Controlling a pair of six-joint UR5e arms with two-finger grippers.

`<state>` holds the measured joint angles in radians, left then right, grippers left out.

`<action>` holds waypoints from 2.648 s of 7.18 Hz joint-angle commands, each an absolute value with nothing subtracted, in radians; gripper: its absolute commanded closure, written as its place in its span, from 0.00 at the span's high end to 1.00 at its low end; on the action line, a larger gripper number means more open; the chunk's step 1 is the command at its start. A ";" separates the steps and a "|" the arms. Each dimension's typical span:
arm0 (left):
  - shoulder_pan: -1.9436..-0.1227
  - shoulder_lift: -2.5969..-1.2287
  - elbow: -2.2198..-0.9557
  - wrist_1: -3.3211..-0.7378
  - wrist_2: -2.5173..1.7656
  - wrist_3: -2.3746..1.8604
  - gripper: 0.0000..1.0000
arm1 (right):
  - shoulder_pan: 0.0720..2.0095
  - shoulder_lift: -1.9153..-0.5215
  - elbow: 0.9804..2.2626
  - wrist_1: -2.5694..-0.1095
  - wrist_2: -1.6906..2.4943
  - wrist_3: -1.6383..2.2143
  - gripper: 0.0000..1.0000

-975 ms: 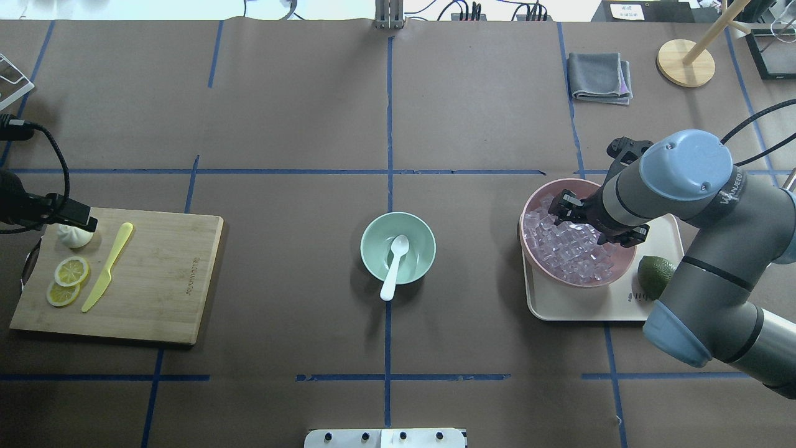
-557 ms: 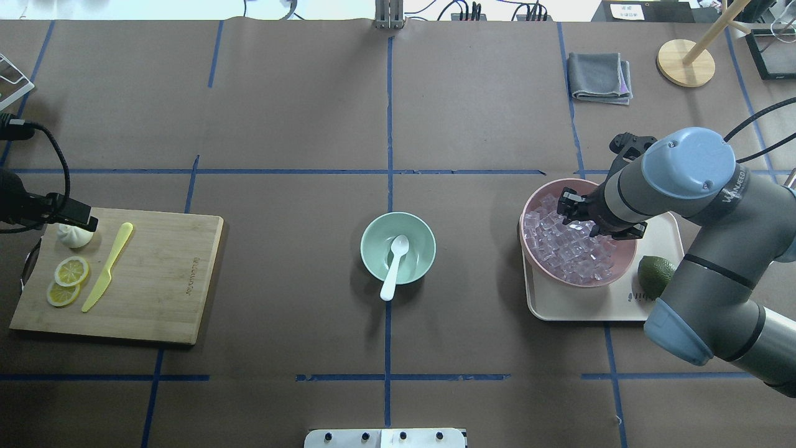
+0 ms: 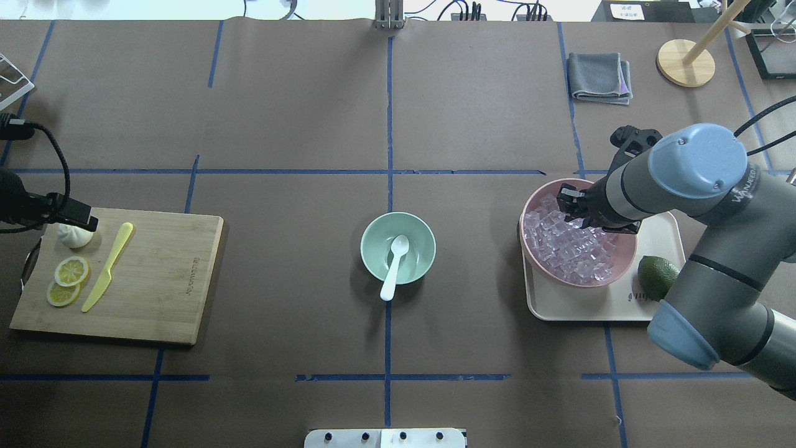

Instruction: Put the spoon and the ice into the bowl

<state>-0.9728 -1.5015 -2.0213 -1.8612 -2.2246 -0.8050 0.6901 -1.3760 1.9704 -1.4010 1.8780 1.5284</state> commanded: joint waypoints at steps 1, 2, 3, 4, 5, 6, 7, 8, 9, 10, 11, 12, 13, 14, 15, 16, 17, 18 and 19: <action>-0.974 -1.497 -2.023 -1.862 -2.224 -0.801 0.99 | 0.629 -1.288 2.029 -1.402 1.887 1.542 0.00; -0.983 -1.490 -2.023 -1.862 -2.226 -0.801 0.99 | 0.570 -1.219 2.014 -1.404 1.882 1.574 0.00; -0.988 -1.476 -2.026 -1.871 -2.232 -0.799 0.99 | 0.528 -1.160 1.987 -1.404 1.876 1.604 0.01; -0.989 -1.474 -2.026 -1.873 -2.230 -0.801 0.99 | 0.487 -1.078 1.905 -1.402 1.867 1.638 0.01; -0.989 -1.476 -2.025 -1.873 -2.230 -0.801 0.99 | 0.467 -0.969 1.797 -1.399 1.830 1.676 0.01; -0.989 -1.477 -2.025 -1.873 -2.230 -0.802 0.99 | 0.459 -0.913 1.723 -1.394 1.829 1.677 0.02; -0.989 -1.477 -2.025 -1.873 -2.230 -0.804 0.99 | 0.454 -0.905 1.709 -1.393 1.830 1.674 0.07; -0.989 -1.477 -2.025 -1.871 -2.230 -0.804 0.99 | 0.456 -0.899 1.706 -1.396 1.830 1.672 0.52; -0.989 -1.479 -2.025 -1.871 -2.230 -0.804 0.99 | 0.454 -0.902 1.701 -1.397 1.830 1.669 0.73; -0.989 -1.480 -2.026 -1.871 -2.232 -0.808 0.99 | 0.454 -0.903 1.697 -1.397 1.830 1.669 0.75; -0.989 -1.479 -2.025 -1.871 -2.230 -0.808 0.99 | 0.453 -0.910 1.698 -1.397 1.833 1.666 0.80; -0.989 -1.477 -2.025 -1.873 -2.232 -0.802 0.99 | 0.466 -0.911 1.716 -1.402 1.841 1.666 0.82; -0.989 -1.476 -2.025 -1.873 -2.232 -0.799 0.99 | 0.524 -0.940 1.754 -1.413 1.888 1.666 0.99; -0.991 -1.453 -2.025 -1.873 -2.233 -0.775 0.99 | 0.604 -1.038 1.841 -1.445 1.989 1.651 0.99; -1.021 -1.447 -2.013 -1.870 -2.237 -0.674 0.99 | 0.668 -1.127 1.909 -1.448 2.049 1.549 1.00; -1.058 -1.433 -1.999 -1.859 -2.238 -0.602 0.99 | 0.714 -1.247 1.981 -1.448 2.078 1.454 1.00; -1.104 -1.416 -1.984 -1.855 -2.241 -0.518 0.99 | 0.780 -1.356 2.029 -1.447 2.123 1.331 1.00; -1.162 -1.395 -1.945 -1.850 -2.293 -0.402 0.99 | 0.867 -1.440 2.042 -1.447 2.187 1.177 1.00; -1.260 -1.393 -1.886 -1.847 -2.321 -0.268 0.99 | 0.946 -1.504 2.037 -1.447 2.227 1.022 1.00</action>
<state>-1.1613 -1.4034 -1.9454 -1.8517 -2.2828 -0.4183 0.8531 -1.4153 2.0281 -1.4466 2.1717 1.1980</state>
